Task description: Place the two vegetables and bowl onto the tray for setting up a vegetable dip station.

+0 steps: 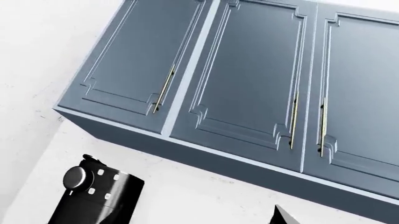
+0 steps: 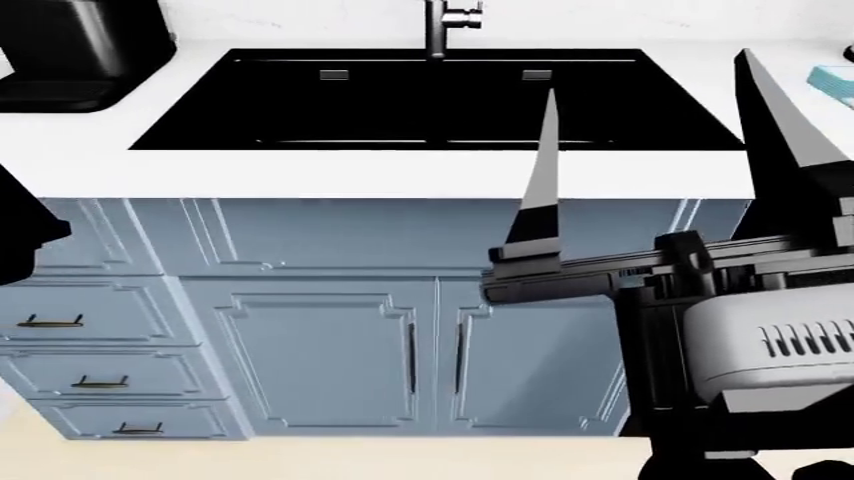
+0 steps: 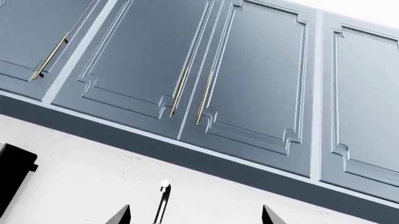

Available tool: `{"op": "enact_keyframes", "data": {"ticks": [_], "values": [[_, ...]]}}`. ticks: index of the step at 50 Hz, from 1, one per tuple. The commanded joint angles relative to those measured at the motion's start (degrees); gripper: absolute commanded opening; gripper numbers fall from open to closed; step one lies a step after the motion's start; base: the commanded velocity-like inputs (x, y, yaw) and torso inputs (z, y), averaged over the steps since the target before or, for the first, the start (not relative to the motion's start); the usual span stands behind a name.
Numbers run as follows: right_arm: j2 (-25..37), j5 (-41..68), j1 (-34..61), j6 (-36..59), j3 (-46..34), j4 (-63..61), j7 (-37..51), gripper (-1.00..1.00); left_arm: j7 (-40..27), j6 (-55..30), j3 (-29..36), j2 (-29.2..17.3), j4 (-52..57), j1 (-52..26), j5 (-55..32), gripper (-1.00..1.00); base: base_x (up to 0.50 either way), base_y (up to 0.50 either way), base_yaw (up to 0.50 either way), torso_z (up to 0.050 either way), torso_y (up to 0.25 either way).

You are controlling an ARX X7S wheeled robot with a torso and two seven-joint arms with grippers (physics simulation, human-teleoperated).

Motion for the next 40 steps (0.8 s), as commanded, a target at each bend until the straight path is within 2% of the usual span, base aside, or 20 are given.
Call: {"op": "enact_keyframes", "data": {"ticks": [1, 40], "values": [[0.17, -0.1, 0.72, 0.22, -0.92, -0.1, 0.32, 1.0, -0.08, 0.24, 0.09, -0.08, -0.04, 0.09, 0.04, 1.0, 0.0, 0.5, 0.0, 0.0, 0.0], [0.28, 0.43, 2.04, -0.22, -2.75, 0.6, 1.03, 1.0, -0.44, 0.82, 0.77, -0.45, -1.21, 0.09, 0.15, 1.0, 0.0, 0.5, 0.0, 0.0, 0.0]]}}
